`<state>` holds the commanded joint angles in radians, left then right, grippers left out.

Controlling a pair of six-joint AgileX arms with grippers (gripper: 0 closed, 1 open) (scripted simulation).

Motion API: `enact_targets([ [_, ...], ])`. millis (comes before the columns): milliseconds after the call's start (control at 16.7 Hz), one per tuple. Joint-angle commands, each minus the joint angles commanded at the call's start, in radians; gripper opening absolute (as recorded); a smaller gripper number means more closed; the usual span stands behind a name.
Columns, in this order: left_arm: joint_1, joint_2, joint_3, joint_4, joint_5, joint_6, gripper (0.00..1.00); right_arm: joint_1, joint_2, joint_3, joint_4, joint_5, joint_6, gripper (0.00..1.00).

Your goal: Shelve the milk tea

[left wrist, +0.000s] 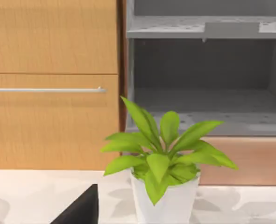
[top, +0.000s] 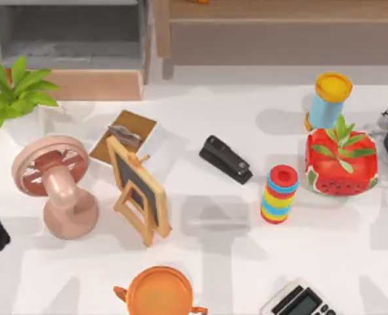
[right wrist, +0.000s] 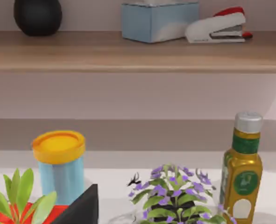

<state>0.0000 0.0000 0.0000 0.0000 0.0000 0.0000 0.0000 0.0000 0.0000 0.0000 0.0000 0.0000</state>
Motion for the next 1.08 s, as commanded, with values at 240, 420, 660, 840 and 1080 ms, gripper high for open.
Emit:
enact_targets([
  [240, 0.0, 0.0, 0.0, 0.0, 0.0, 0.0, 1.0, -0.012, 0.03, 0.011, 0.03, -0.016, 0.001, 1.0],
  [420, 0.0, 0.0, 0.0, 0.0, 0.0, 0.0, 1.0, -0.062, 0.156, 0.048, 0.147, -0.074, 0.003, 1.0],
  [660, 0.0, 0.0, 0.0, 0.0, 0.0, 0.0, 1.0, -0.178, 0.461, 0.12, 0.399, -0.189, 0.003, 1.0],
  [840, 0.0, 0.0, 0.0, 0.0, 0.0, 0.0, 1.0, -0.291, 0.762, 0.183, 0.631, -0.291, 0.002, 1.0],
  [1080, 0.0, 0.0, 0.0, 0.0, 0.0, 0.0, 1.0, -0.455, 1.198, 0.27, 0.956, -0.433, 0.0, 1.0],
])
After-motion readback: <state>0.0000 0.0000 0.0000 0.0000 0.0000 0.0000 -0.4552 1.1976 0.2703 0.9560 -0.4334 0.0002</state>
